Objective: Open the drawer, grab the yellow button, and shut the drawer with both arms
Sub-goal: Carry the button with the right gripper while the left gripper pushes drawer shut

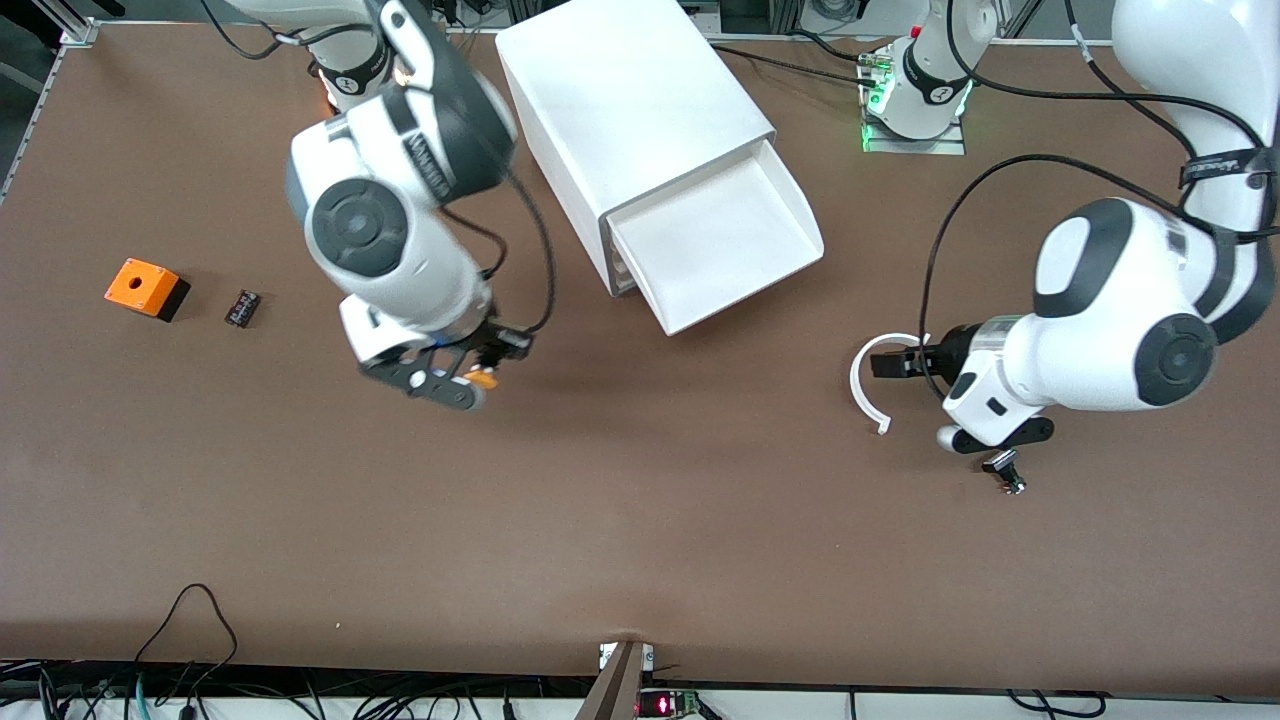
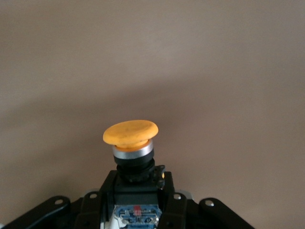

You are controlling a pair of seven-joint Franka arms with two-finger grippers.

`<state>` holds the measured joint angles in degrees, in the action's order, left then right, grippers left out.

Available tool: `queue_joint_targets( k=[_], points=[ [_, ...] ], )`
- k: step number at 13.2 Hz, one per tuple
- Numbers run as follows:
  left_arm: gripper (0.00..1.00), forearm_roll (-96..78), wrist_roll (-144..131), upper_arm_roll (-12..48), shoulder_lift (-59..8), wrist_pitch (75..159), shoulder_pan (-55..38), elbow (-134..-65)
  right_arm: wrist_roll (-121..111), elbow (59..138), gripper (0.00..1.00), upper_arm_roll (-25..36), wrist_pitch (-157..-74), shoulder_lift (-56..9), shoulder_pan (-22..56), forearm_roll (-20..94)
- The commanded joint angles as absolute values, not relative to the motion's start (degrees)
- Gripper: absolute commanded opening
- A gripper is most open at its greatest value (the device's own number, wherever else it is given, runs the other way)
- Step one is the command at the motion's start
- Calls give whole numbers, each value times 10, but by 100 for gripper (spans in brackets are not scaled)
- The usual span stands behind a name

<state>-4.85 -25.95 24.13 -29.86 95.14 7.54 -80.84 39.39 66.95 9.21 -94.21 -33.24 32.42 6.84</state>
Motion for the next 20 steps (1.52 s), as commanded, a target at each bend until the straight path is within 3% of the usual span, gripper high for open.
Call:
queue_joint_targets(
  k=[1,5,9,14,19,20],
  points=[
    [99,-59,-336,260,-255,1015,79,-888,292,777,0,141,-977,-288,330,79],
    [99,-25,-466,322,-245,1081,69,-939,177,913,0,204,-1060,-266,330,80],
    [96,33,-537,323,-245,1108,24,-957,23,1040,0,251,-1195,-254,302,87],
    [96,33,-605,325,-243,1110,-13,-976,-201,1077,0,250,-1259,-303,193,183],
    [96,33,-613,356,-217,1109,-19,-1022,-236,1073,0,250,-1283,-355,172,227],
    [96,33,-613,365,-211,1107,-19,-1028,-230,1072,6,250,-1283,-358,172,230]
  ],
)
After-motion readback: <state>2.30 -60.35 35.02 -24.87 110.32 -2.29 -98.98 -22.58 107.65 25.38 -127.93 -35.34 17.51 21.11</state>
